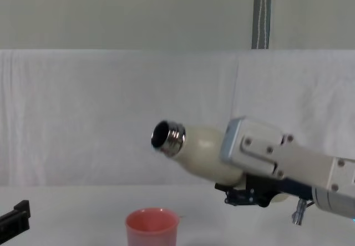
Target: Grasp the thermos with one hand and pour water into the cup lid.
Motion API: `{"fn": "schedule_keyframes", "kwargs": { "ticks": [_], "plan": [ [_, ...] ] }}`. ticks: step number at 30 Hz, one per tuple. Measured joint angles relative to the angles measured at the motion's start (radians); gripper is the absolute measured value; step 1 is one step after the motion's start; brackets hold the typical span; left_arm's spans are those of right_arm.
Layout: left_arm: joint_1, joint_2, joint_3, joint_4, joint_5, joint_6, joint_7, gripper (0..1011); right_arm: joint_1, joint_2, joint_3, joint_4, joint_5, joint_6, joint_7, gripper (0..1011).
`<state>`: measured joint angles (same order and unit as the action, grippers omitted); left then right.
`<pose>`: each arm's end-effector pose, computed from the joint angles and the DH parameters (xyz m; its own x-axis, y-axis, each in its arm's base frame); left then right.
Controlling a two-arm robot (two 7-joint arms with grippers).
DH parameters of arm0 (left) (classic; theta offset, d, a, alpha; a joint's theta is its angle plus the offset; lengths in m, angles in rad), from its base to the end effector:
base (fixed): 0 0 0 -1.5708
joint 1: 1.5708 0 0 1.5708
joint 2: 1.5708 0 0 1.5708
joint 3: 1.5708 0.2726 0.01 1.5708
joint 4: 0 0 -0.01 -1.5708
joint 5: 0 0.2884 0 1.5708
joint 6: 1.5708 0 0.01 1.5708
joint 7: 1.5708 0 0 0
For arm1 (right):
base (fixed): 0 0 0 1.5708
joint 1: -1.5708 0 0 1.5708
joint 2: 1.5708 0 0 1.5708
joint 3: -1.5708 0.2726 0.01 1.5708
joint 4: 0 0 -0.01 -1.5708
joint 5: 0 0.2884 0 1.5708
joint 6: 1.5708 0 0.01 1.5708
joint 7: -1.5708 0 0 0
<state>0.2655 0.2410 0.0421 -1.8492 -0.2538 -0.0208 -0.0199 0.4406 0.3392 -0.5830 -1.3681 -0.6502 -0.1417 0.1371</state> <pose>0.2371 0.0355 -0.2689 0.1245 0.9917 -0.0326 -0.9921 0.1240 -0.0176 0.3873 0.0431 -0.2344 0.2770 -0.2871 0.9170 0.7999 0.5977 -0.0546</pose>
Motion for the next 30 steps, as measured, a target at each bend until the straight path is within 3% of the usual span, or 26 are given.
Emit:
{"fn": "schedule_keyframes", "kwargs": {
  "ticks": [4,10,13,16,23,30],
  "plan": [
    [0.0,0.0,0.0,0.0,0.0,0.0,0.0,1001,-0.026,-0.016,0.046,-0.019,0.095,-0.012,0.023,950],
    [0.0,0.0,0.0,0.0,0.0,0.0,0.0,1001,-0.077,-0.043,0.142,-0.059,0.282,-0.024,0.061,950],
    [0.0,0.0,0.0,0.0,0.0,0.0,0.0,1001,-0.091,-0.052,0.172,-0.069,0.345,-0.027,0.079,950],
    [0.0,0.0,0.0,0.0,0.0,0.0,0.0,1001,-0.111,-0.068,0.22,-0.08,0.45,-0.028,0.111,950],
    [0.0,0.0,0.0,0.0,0.0,0.0,0.0,1001,-0.141,-0.082,0.283,-0.102,0.599,0.005,0.16,950],
    [0.0,0.0,0.0,0.0,0.0,0.0,0.0,1001,-0.167,-0.079,0.319,-0.129,0.69,0.039,0.184,950]
  ]
}}
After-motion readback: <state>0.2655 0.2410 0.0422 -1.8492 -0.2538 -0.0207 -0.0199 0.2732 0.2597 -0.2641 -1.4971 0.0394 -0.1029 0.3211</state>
